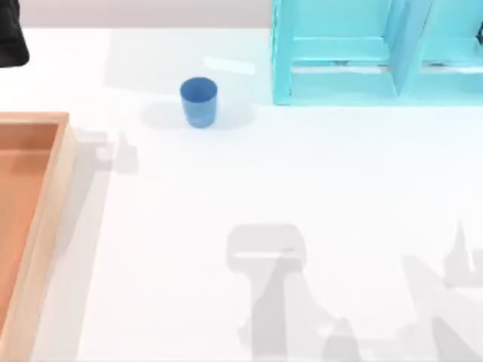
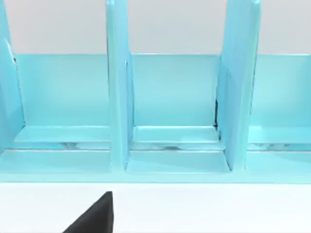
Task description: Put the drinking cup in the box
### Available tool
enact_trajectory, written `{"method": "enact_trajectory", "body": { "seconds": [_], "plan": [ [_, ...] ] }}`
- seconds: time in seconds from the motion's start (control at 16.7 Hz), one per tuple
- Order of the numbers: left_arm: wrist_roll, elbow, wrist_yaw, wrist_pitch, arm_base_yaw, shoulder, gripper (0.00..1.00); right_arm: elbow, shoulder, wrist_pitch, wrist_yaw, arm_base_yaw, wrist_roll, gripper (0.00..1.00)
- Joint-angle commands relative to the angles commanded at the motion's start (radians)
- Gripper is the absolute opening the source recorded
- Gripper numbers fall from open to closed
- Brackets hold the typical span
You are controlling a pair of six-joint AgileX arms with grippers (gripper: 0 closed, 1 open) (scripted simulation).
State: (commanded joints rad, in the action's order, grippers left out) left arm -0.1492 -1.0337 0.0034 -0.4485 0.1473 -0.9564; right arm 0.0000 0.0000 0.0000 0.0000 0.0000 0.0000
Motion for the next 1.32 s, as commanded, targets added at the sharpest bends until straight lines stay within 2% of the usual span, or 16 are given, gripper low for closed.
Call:
{"method": "enact_trajectory", "body": {
  "seconds": [0.42, 0.72, 1.02, 1.32],
  "plan": [
    [-0.125, -0.764, -0.009, -0.316, 0.109, -0.643, 1.00, 0.000, 0.000, 0.000, 0.000, 0.000, 0.000, 1.00],
    [-0.177, -1.206, -0.037, -0.566, 0.178, -1.100, 1.00, 0.000, 0.000, 0.000, 0.000, 0.000, 0.000, 1.00],
    [-0.191, -1.475, -0.077, -0.788, 0.225, -1.456, 1.00, 0.000, 0.000, 0.000, 0.000, 0.000, 0.000, 1.00],
    [-0.190, -1.559, -0.100, -0.887, 0.242, -1.589, 1.00, 0.000, 0.000, 0.000, 0.000, 0.000, 0.000, 1.00]
  ]
}}
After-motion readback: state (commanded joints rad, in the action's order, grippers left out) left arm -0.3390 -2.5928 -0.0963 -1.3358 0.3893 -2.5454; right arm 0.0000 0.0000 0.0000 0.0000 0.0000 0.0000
